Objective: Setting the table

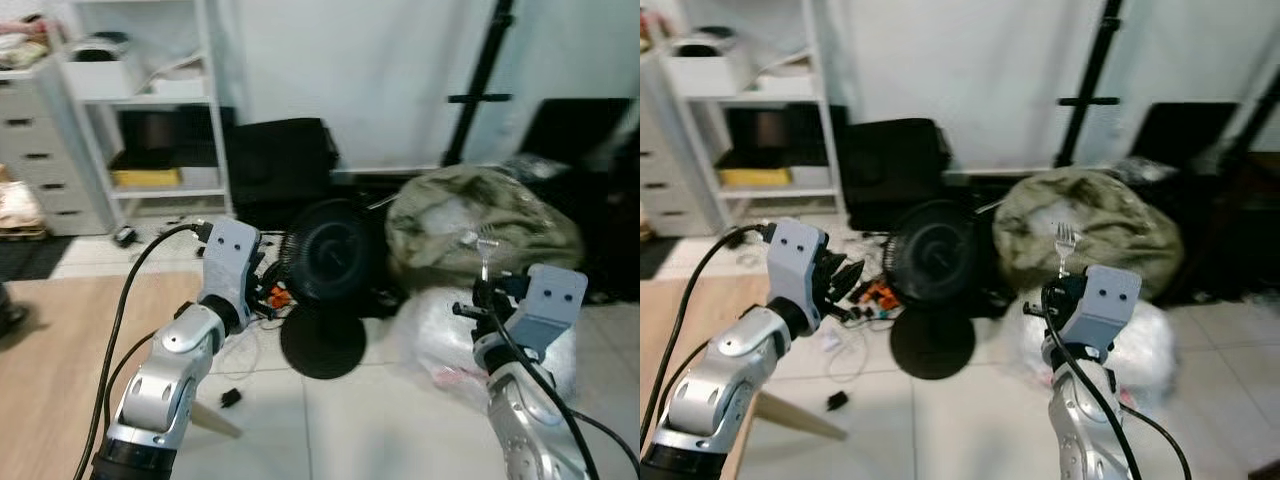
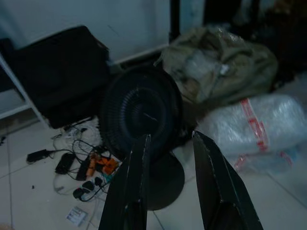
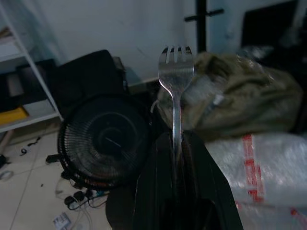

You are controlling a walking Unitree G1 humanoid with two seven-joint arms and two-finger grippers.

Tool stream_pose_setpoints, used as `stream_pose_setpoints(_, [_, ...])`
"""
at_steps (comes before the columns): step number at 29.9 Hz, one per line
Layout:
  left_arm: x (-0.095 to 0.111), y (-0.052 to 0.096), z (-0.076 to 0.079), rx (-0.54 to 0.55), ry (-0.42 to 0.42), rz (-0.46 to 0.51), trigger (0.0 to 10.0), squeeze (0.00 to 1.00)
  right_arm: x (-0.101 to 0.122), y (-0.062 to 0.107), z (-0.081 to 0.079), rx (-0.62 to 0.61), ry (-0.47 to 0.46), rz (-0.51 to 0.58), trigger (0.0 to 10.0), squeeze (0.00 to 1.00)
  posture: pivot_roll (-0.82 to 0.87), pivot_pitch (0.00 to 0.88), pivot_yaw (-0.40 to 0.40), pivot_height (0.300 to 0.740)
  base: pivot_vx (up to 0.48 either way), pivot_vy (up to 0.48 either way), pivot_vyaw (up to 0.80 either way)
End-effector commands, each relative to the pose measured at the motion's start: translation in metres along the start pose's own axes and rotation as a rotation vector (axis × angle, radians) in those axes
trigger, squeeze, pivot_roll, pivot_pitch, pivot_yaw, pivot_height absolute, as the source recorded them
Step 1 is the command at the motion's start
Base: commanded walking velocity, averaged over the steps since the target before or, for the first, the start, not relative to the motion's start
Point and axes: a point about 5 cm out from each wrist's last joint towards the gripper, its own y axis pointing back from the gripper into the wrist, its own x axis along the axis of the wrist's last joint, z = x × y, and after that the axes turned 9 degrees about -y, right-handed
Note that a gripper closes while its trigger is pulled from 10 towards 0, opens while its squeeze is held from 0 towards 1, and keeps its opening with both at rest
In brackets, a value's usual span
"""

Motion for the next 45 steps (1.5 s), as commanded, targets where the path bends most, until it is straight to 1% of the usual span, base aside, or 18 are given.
stream_pose_setpoints(1, [-0.0031,0.0009,0.0007,-0.001,-0.001,-0.013,10.0,0.0,-0.003,0.001,0.0016,-0.007,-0.002,-0.016,10.0,0.0,0.05,0.111,0.112,0.74,0.0,0.0,-0.78])
stream_pose_setpoints(45, [-0.0026,-0.0001,0.0017,-0.002,0.007,-0.011,10.0,0.0,-0.0022,0.0005,0.0023,-0.011,0.002,-0.016,10.0,0.0,0.04,0.115,0.111,0.74,0.0,0.0,-0.78])
